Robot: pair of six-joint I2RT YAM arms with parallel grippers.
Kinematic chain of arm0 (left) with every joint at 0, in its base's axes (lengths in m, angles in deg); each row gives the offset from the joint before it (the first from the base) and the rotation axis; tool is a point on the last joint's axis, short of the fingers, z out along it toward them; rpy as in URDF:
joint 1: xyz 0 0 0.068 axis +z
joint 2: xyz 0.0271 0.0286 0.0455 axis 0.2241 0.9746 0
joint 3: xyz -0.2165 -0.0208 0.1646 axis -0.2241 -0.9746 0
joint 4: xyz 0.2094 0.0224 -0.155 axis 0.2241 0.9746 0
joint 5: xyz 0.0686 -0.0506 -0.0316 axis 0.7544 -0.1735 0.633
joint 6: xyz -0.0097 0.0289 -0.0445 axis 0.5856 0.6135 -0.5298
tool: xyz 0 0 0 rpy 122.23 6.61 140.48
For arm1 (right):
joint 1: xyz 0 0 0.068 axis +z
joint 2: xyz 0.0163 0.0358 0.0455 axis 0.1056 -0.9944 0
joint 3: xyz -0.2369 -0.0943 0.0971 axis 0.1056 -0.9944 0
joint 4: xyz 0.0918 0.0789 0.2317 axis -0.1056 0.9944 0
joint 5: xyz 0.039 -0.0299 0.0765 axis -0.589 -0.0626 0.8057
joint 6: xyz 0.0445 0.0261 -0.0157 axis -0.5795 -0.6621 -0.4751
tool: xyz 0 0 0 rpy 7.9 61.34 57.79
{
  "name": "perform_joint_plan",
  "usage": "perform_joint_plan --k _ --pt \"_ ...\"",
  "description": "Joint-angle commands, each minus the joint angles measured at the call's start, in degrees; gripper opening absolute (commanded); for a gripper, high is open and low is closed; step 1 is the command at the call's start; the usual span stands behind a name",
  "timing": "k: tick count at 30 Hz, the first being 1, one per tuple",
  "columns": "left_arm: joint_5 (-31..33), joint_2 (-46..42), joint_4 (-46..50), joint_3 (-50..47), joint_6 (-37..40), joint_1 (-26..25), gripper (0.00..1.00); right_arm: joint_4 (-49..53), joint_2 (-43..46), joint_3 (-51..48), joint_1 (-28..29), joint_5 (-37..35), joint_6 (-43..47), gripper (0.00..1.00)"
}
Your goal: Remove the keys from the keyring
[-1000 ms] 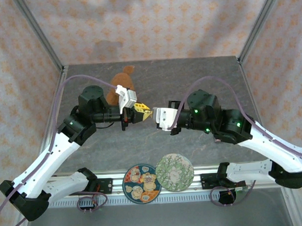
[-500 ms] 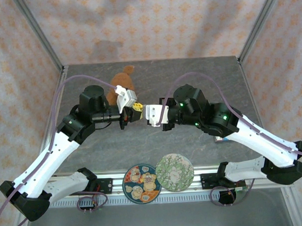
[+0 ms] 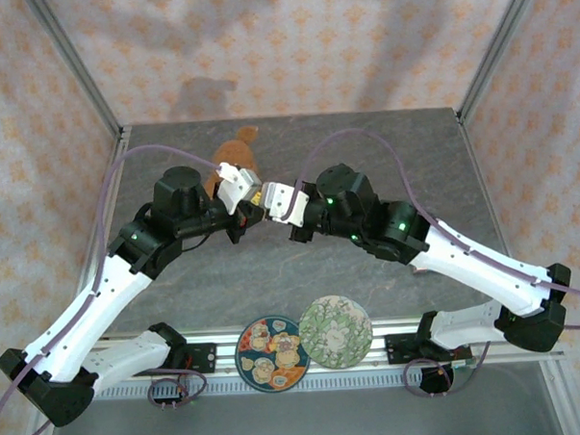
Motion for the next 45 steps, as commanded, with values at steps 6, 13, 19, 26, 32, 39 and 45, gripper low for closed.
perform_joint_plan --k 6,13,19,26,32,39,45 --pt "3.86 -1.46 -25.25 -1.9 -1.48 -2.71 0.07 -16.67 -1.29 -9.39 3.92 14.56 -16.37 0.0" --pt "8.07 -5.48 -25.45 -6.25 -1.58 -2.64 0.37 -18.48 1.02 -9.2 -0.33 13.28 -23.13 0.0" --pt "11.0 -8.83 -24.55 -9.15 -1.23 -2.64 0.53 -21.82 3.31 -11.37 -3.56 13.62 -27.49 0.0" --pt "12.29 -11.87 -22.91 -11.04 -1.4 -2.62 0.59 -23.11 4.44 -11.85 -5.81 13.91 -30.6 0.0" --pt "14.33 -14.23 -22.3 -13.07 -1.75 -2.62 0.65 -23.33 6.71 -12.03 -7.85 13.39 -34.74 0.0" --pt "17.25 -16.7 -22.34 -16.06 -2.42 -2.66 0.7 -21.95 8.07 -11.68 -9.65 9.97 -38.48 0.0" --pt "20.08 -19.77 -22.59 -19.14 -5.92 -2.63 0.71 -22.07 8.54 -12.0 -13.71 11.52 -45.02 0.0"
